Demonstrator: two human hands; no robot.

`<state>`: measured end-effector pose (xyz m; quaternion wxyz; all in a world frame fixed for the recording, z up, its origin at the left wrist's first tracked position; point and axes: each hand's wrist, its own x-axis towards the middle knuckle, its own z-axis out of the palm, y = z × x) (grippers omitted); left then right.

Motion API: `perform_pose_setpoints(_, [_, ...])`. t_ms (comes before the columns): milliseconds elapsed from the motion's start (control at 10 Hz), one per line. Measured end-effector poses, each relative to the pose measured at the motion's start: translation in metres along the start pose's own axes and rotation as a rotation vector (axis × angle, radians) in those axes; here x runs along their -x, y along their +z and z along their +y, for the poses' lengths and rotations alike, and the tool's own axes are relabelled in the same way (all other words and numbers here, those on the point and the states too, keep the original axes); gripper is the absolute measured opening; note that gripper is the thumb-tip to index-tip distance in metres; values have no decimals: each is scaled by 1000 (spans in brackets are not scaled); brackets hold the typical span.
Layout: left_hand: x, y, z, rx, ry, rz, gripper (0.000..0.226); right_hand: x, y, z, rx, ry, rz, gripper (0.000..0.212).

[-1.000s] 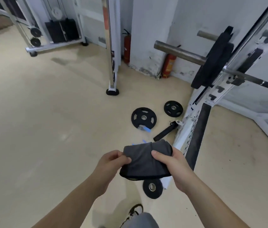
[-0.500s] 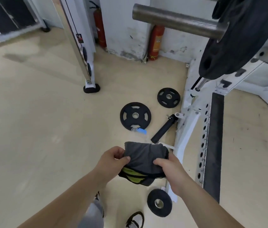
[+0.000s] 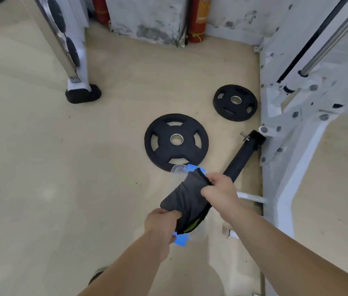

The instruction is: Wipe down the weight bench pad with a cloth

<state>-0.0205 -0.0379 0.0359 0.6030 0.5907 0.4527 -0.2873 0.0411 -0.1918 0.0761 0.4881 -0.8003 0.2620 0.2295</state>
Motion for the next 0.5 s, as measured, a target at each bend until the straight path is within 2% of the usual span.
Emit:
perform_pose_setpoints(200, [-58,19,-29,-80,7,-25,28,-86,34,33,297,-119,-56,58])
perform_pose_setpoints(300, [-54,16,-34,-164,9,-30,19,-91,38,45,415,-178,68,54])
perform_pose_setpoints(400, [-36,10,-10,-258,84,-38,9,-75,34,43,385,-217,94,22])
perform_pose_setpoints(500, [-9,2,29,-301,188,-62,10,-54,24,23,248,-278,50,20])
